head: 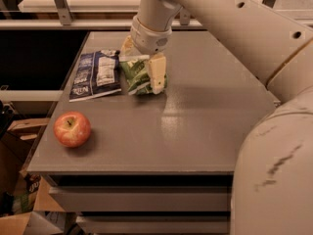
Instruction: Move green jalapeno chip bag near blue chip bag
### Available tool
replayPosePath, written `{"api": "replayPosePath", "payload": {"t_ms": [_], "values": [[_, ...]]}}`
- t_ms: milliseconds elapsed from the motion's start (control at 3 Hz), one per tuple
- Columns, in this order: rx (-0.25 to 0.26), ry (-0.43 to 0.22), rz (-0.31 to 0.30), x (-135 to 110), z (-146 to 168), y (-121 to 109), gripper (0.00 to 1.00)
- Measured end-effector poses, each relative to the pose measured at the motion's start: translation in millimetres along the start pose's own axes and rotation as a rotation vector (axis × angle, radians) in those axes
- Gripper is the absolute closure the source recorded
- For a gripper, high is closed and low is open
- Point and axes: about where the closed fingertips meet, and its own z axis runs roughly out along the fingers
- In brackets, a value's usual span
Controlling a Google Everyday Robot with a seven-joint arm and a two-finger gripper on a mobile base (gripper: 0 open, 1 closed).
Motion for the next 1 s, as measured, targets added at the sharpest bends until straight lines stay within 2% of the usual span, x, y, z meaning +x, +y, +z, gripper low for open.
{"api": "replayPosePath", "payload": {"t_ms": [1000], "values": [[-0.034,-0.005,-0.008,1.0,3.3,-1.5,0.0]]}}
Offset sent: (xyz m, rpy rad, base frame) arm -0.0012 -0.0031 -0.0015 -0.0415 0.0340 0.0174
